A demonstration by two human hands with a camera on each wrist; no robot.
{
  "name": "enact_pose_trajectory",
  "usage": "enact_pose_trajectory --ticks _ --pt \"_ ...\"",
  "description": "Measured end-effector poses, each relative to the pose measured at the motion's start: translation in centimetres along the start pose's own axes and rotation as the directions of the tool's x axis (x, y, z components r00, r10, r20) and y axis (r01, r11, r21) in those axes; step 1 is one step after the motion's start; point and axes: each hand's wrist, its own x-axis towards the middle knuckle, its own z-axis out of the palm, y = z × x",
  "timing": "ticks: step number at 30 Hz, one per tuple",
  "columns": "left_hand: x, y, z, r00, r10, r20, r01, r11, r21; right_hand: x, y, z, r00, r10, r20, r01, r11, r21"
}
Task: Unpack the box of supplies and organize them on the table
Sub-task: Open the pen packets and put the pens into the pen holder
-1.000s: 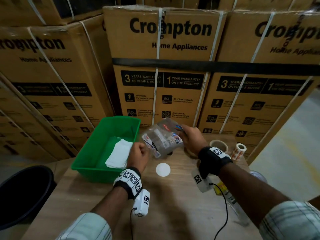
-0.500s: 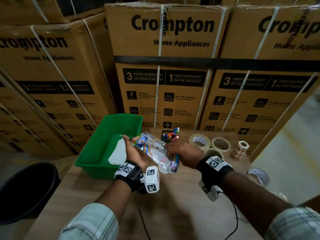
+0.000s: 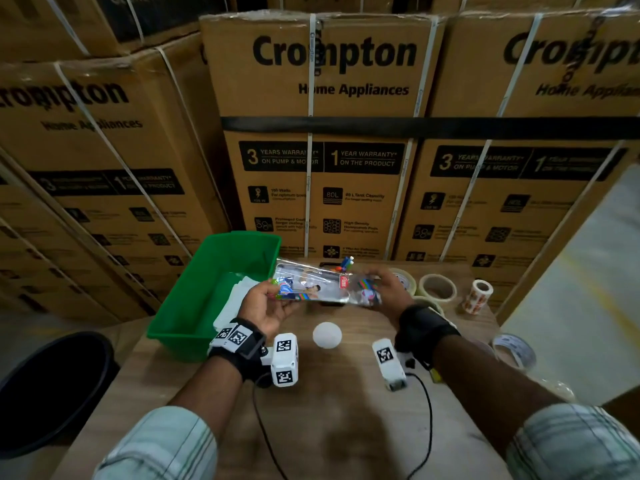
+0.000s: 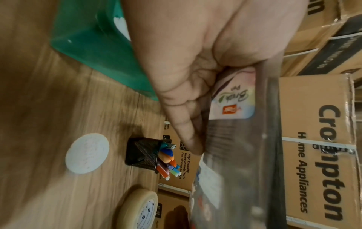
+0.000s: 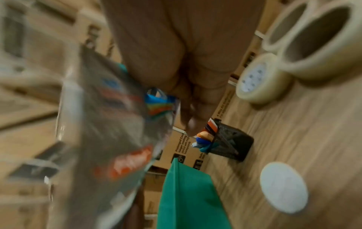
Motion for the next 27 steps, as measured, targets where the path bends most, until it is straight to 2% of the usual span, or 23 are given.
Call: enact_pose_trajectory --ticks 2,4,7,9,11,13,14,15,18,21,23,27 --pt "-0.1 0.6 0.3 1.000 0.029 0.000 -0.029 0.997 0.072 0.6 0.2 0.0 0.988 0.151 0.036 -0.154 0.927 0.341" --pt "-0.4 1.2 0.7 0.998 0.062 0.003 -0.061 0.982 0.177 0.2 -0.4 0.0 0.968 0.236 0.083 -0.245 0.833 0.496" --pt "-0.7 2.0 1.3 0.993 0.120 0.015 -0.118 0.930 0.348 -0.9 -1.7 0.5 0.942 0.276 0.193 -0.337 0.797 0.502" --pt "-1.1 2.2 2.3 0.986 0.155 0.067 -0.168 0.875 0.454 -2.0 -2.1 1.1 0.915 0.311 0.256 -0.401 0.769 0.498" --pt "-2.4 2.2 4.2 0.969 0.165 0.182 -0.242 0.767 0.594 -1.1 -0.7 1.6 0.881 0.354 0.315 -0.468 0.750 0.467" --pt "-3.3 2.2 5.7 0.951 0.172 0.255 -0.304 0.655 0.692 -0.7 0.1 2.1 0.870 0.383 0.312 -0.487 0.771 0.410" --pt "-3.5 2.3 6.3 0.945 0.181 0.272 -0.324 0.633 0.703 -0.6 0.6 2.3 0.867 0.402 0.294 -0.492 0.779 0.387" --pt "-3.6 2.4 6.5 0.941 0.201 0.271 -0.336 0.625 0.704 -0.4 0.9 2.6 0.870 0.402 0.285 -0.490 0.767 0.414" --pt "-3.8 3.1 6.7 0.943 0.224 0.247 -0.334 0.608 0.720 -0.1 1.5 3.1 0.836 0.459 0.302 -0.548 0.727 0.414" --pt "-4.2 3.4 6.4 0.940 0.221 0.259 -0.341 0.602 0.722 -0.1 1.4 3.4 0.841 0.421 0.338 -0.540 0.687 0.487" --pt "-4.2 3.6 6.1 0.941 0.243 0.235 -0.337 0.623 0.706 -0.1 1.4 3.3 0.847 0.408 0.339 -0.531 0.657 0.535" --pt "-4.0 4.3 5.9 0.946 0.275 0.170 -0.319 0.703 0.636 0.3 2.1 3.6 0.849 0.430 0.308 -0.528 0.658 0.537"
